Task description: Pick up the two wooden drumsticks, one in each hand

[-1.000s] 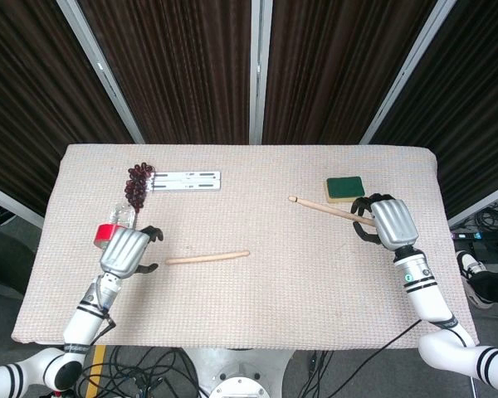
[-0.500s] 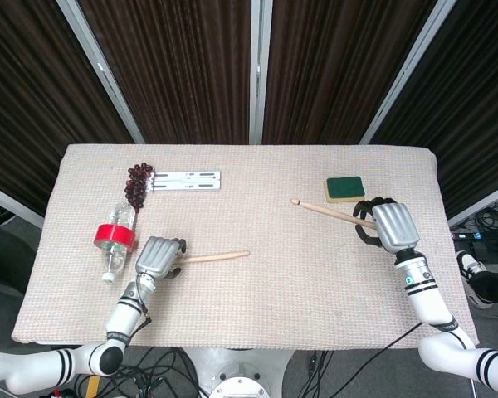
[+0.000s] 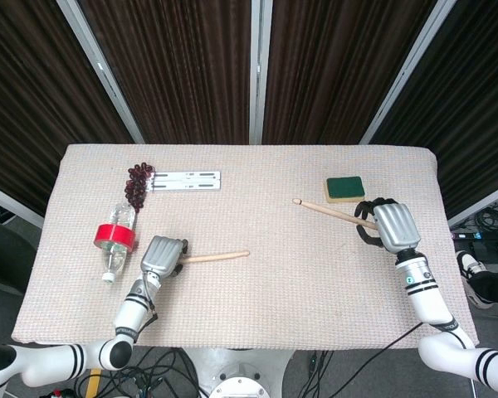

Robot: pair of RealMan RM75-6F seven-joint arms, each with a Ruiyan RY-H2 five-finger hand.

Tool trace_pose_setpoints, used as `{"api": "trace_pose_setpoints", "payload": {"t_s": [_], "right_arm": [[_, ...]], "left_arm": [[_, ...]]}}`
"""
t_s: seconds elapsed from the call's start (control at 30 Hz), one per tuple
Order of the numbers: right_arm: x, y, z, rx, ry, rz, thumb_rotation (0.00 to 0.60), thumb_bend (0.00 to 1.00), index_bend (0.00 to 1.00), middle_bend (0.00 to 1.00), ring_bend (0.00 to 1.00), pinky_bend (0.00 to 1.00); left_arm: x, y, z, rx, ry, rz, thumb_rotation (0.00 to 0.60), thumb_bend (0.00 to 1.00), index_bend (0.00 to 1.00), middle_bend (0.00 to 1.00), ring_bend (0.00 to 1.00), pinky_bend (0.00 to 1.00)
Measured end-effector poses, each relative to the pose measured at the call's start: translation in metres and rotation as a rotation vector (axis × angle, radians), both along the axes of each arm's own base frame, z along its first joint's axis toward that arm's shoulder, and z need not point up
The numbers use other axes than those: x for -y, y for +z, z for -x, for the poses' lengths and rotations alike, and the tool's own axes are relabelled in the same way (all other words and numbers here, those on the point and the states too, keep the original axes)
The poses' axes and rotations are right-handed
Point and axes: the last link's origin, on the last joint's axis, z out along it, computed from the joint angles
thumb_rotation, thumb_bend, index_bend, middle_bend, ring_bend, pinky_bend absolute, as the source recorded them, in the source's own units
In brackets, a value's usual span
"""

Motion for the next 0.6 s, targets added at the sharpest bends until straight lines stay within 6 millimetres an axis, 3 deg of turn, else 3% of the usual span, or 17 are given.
{"api": "trace_pose_setpoints", "payload": {"t_s": [0.6], "right_arm": [[0.0013, -0.0033, 0.0021, 0.001, -0.013, -0.004, 0.600, 0.90, 0.59, 0.57, 0.38, 0.40]], "left_arm": [[-0.0008, -0.0040, 0.0019, -0.020, -0.001, 0.012, 0.600, 0.31, 0.47, 0.55, 0.80, 0.87]]}}
